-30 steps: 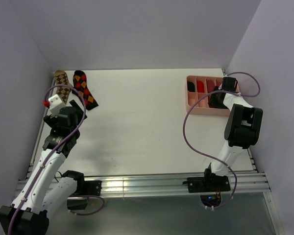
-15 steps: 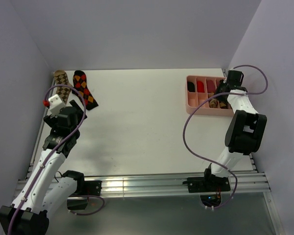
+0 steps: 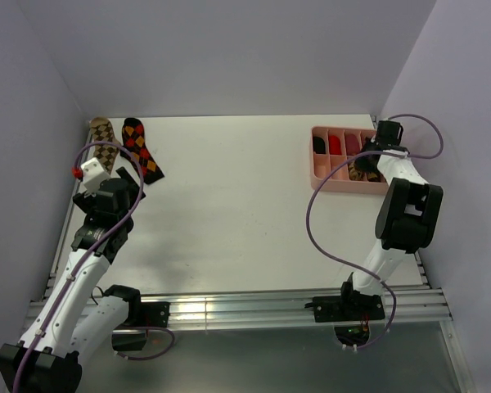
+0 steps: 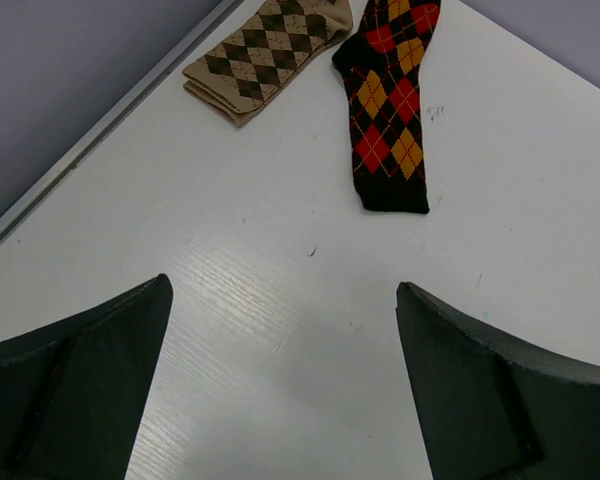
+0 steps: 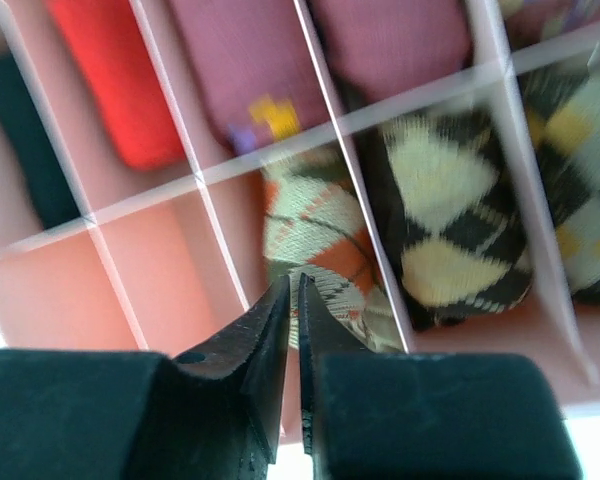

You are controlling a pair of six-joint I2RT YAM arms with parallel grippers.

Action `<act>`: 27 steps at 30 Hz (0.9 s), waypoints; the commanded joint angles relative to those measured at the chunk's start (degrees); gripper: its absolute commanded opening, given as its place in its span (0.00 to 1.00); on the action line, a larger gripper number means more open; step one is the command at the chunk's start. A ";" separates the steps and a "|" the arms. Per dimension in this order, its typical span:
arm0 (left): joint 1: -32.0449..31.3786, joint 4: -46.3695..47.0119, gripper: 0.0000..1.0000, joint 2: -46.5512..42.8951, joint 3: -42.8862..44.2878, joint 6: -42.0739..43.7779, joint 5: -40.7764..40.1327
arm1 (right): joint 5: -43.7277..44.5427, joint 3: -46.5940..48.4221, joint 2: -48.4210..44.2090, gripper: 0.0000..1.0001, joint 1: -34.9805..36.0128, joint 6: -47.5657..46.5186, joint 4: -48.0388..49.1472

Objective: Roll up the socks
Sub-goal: Place the sock in the storage box.

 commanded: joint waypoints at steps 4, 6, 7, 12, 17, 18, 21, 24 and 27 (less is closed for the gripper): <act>-0.17 2.55 0.99 0.58 -0.41 0.62 -0.37 | 1.12 -2.23 2.39 0.08 0.04 2.89 -3.54; -0.26 2.29 1.00 0.58 -0.32 0.62 -0.46 | 1.57 -2.84 2.40 0.04 0.04 3.59 -5.03; -0.17 2.28 1.00 0.67 -0.41 0.53 -0.55 | 1.13 -2.84 2.49 0.02 0.04 4.12 -5.74; -0.17 2.55 0.99 0.58 -0.41 0.62 0.15 | 2.35 -0.13 2.92 0.01 0.21 6.49 -10.48; -0.17 2.64 0.99 0.76 -0.50 0.79 0.68 | -0.28 2.78 2.49 0.02 0.30 7.90 -12.07; -0.17 2.81 1.00 0.85 -0.50 0.79 1.03 | -0.45 3.22 1.79 0.02 0.48 8.16 -11.81; -0.17 3.34 1.00 0.93 -0.93 0.88 2.43 | -2.12 5.67 -1.99 0.08 0.83 9.65 -11.46; -0.17 3.52 0.99 2.16 -0.94 0.36 3.40 | -3.79 7.44 -7.17 0.21 1.36 10.62 -10.14; -0.08 3.25 0.99 4.79 0.21 -0.61 4.81 | -5.02 6.48 -13.32 0.38 2.94 11.15 -7.78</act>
